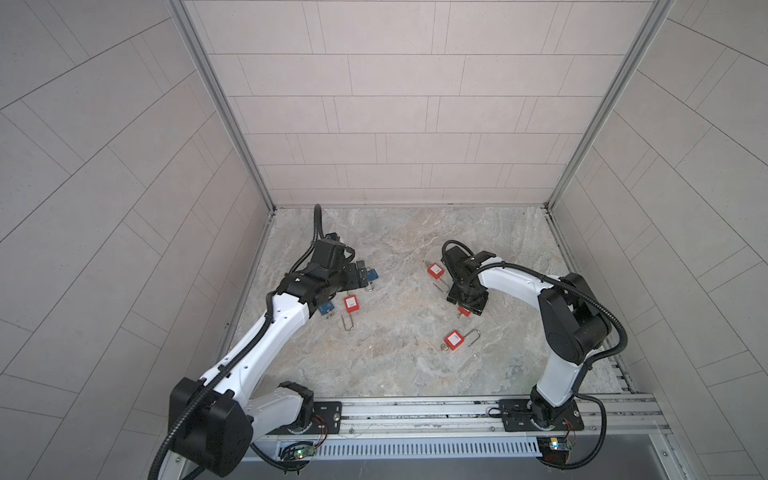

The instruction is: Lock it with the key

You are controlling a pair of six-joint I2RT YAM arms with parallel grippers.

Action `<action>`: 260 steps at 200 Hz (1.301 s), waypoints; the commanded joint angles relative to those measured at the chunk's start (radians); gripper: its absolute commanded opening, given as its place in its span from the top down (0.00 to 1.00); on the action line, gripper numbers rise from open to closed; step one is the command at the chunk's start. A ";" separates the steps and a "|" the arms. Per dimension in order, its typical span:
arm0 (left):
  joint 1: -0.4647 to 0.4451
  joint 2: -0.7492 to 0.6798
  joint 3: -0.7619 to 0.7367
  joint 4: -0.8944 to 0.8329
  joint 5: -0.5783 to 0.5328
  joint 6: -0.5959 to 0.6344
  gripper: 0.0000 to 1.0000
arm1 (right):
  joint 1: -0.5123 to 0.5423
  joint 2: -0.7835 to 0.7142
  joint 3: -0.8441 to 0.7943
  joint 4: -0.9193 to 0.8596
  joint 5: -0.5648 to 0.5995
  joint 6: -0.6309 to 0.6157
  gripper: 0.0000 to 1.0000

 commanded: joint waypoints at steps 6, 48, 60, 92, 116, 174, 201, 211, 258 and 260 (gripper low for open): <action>-0.003 0.012 0.010 -0.013 -0.021 -0.016 0.07 | -0.009 0.014 -0.014 0.006 0.017 0.016 0.38; -0.003 0.036 0.024 -0.013 -0.019 -0.021 0.07 | -0.016 0.028 -0.017 0.014 0.021 0.009 0.39; -0.004 0.041 0.029 -0.013 -0.015 -0.022 0.07 | -0.021 0.034 -0.021 0.016 0.017 0.007 0.40; -0.006 0.052 0.037 -0.016 -0.018 -0.020 0.07 | -0.028 0.038 -0.034 0.030 0.011 0.006 0.41; -0.009 0.057 0.042 -0.016 -0.022 -0.021 0.07 | -0.031 0.045 -0.033 0.034 0.010 -0.002 0.43; -0.015 0.073 0.069 -0.032 -0.023 -0.018 0.07 | -0.031 0.058 -0.025 0.045 0.001 -0.027 0.48; -0.018 0.070 0.074 -0.035 -0.030 -0.015 0.07 | -0.030 0.042 -0.030 0.053 0.013 -0.039 0.51; -0.018 0.069 0.075 -0.035 -0.031 -0.015 0.07 | -0.029 0.036 -0.026 0.045 0.021 -0.044 0.51; -0.031 0.055 0.091 -0.036 -0.044 0.027 0.07 | -0.013 -0.029 0.027 -0.043 0.126 -0.129 0.55; -0.031 0.055 0.094 -0.035 -0.044 0.032 0.07 | -0.014 -0.033 0.030 -0.046 0.131 -0.138 0.55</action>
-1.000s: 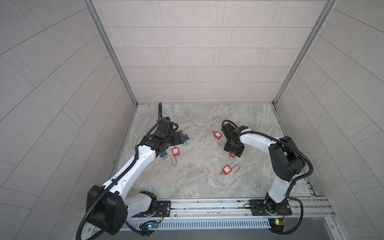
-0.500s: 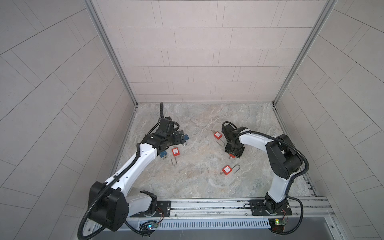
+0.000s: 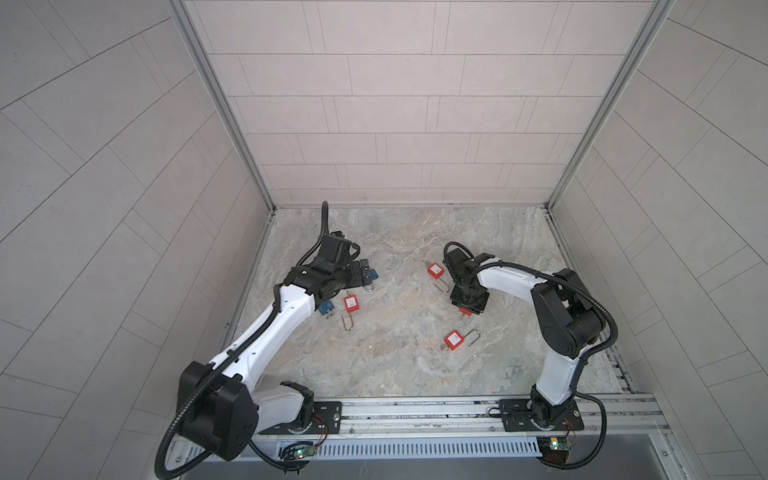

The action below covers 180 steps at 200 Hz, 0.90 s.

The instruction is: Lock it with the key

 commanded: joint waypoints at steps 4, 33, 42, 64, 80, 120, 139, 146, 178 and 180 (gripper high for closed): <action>-0.014 -0.016 0.047 -0.014 -0.033 0.045 0.07 | 0.011 -0.082 0.052 -0.084 0.106 -0.081 0.55; -0.014 -0.036 0.076 -0.013 -0.031 0.145 0.07 | 0.015 -0.159 0.101 -0.085 0.125 -0.290 0.61; -0.014 -0.046 0.085 -0.013 -0.050 0.170 0.07 | 0.026 -0.195 0.114 -0.084 0.150 -0.368 0.61; -0.015 -0.090 0.092 0.025 -0.048 0.232 0.07 | 0.044 -0.296 0.107 -0.056 0.191 -0.555 0.61; -0.015 -0.129 0.071 0.092 0.057 0.309 0.07 | 0.046 -0.388 0.092 -0.013 0.104 -0.726 0.62; -0.031 -0.231 -0.027 0.299 0.305 0.545 0.09 | 0.053 -0.651 -0.003 0.143 -0.190 -1.128 0.62; -0.036 -0.244 -0.052 0.371 0.394 0.624 0.10 | 0.053 -0.744 -0.041 0.182 -0.253 -1.227 0.62; -0.039 -0.244 -0.052 0.381 0.437 0.658 0.12 | 0.053 -0.776 -0.062 0.212 -0.267 -1.255 0.62; -0.072 -0.209 -0.020 0.376 0.600 0.769 0.19 | 0.057 -0.816 -0.039 0.130 -0.357 -1.418 0.62; -0.075 -0.206 -0.017 0.375 0.610 0.776 0.20 | 0.057 -0.814 -0.034 0.117 -0.367 -1.434 0.63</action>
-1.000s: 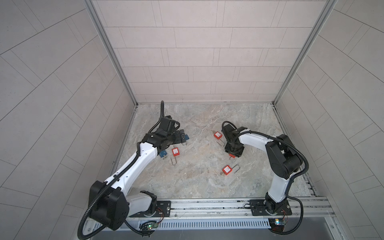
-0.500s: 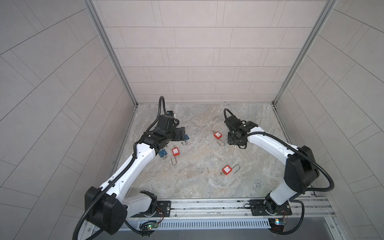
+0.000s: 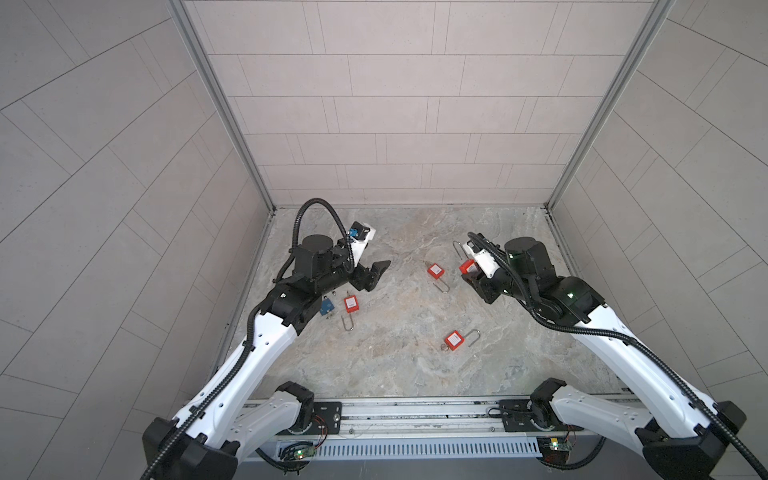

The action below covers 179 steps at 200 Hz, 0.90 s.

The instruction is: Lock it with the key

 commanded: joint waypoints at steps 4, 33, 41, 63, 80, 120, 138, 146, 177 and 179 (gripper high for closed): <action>-0.035 0.026 0.021 0.052 0.204 0.166 0.21 | 0.010 -0.004 0.034 -0.050 -0.147 -0.250 0.64; -0.093 0.090 0.063 0.039 0.302 0.230 0.31 | 0.036 0.001 0.054 -0.076 -0.176 -0.289 0.64; -0.108 0.105 0.078 0.033 0.313 0.232 0.34 | 0.043 -0.003 0.052 -0.066 -0.179 -0.295 0.64; -0.128 0.133 0.103 0.031 0.324 0.242 0.38 | 0.080 -0.003 0.041 -0.041 -0.181 -0.333 0.64; -0.135 0.150 0.121 0.029 0.333 0.250 0.43 | 0.115 0.013 0.040 -0.042 -0.184 -0.357 0.64; -0.151 0.153 0.134 0.001 0.379 0.311 0.59 | 0.135 0.054 0.058 -0.043 -0.211 -0.357 0.64; -0.154 0.148 0.137 -0.028 0.381 0.328 0.62 | 0.144 0.068 0.071 -0.051 -0.210 -0.365 0.65; -0.156 0.146 0.139 -0.037 0.380 0.330 0.63 | 0.147 0.073 0.077 -0.054 -0.210 -0.367 0.65; -0.160 0.146 0.140 -0.066 0.385 0.339 0.65 | 0.159 0.088 0.094 -0.073 -0.210 -0.380 0.66; -0.161 0.144 0.141 -0.068 0.384 0.338 0.65 | 0.160 0.089 0.095 -0.073 -0.209 -0.381 0.66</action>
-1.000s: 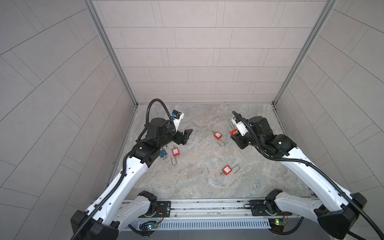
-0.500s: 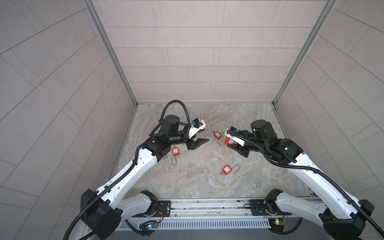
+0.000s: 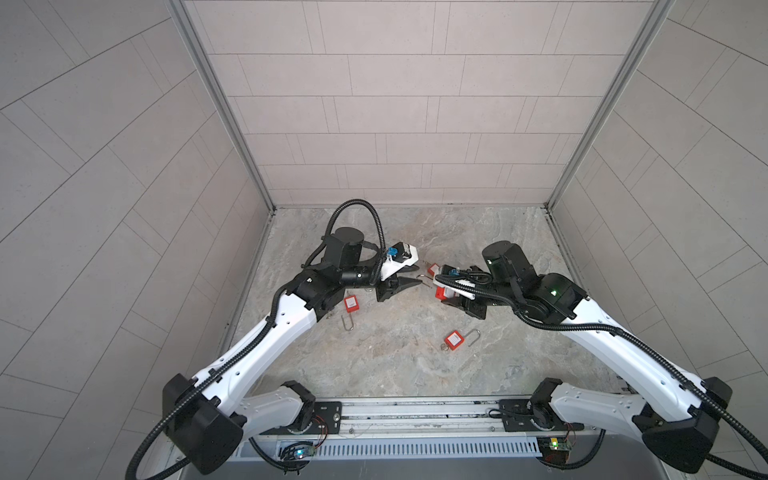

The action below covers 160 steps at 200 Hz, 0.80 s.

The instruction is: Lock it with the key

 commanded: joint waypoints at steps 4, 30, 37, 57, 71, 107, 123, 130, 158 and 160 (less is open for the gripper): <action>-0.007 -0.011 0.031 -0.036 0.028 0.044 0.65 | 0.012 -0.001 0.037 -0.007 -0.020 -0.029 0.66; -0.011 -0.005 0.030 -0.046 0.032 0.046 0.73 | 0.020 0.001 0.043 -0.013 -0.012 -0.035 0.67; -0.011 -0.006 0.032 -0.046 0.033 0.047 0.74 | 0.022 0.003 0.047 -0.019 -0.012 -0.041 0.67; -0.011 -0.005 0.041 -0.046 0.039 0.044 0.75 | 0.027 0.009 0.058 -0.034 -0.010 -0.047 0.67; -0.011 -0.002 0.044 -0.047 0.043 0.039 0.76 | 0.030 0.015 0.071 -0.044 -0.005 -0.052 0.67; -0.013 0.008 0.055 -0.052 0.045 0.034 0.81 | 0.037 0.027 0.103 -0.065 0.008 -0.060 0.67; -0.013 0.015 0.060 -0.063 0.049 0.036 0.87 | 0.038 0.025 0.109 -0.060 0.005 -0.058 0.67; -0.013 0.019 0.063 -0.063 0.054 0.035 0.89 | 0.040 0.028 0.113 -0.065 0.005 -0.060 0.67; -0.016 0.027 0.075 -0.061 0.078 0.026 1.00 | 0.044 0.038 0.126 -0.103 0.014 -0.084 0.67; -0.016 0.029 0.074 -0.059 0.079 0.022 1.00 | 0.044 0.039 0.127 -0.105 0.015 -0.084 0.66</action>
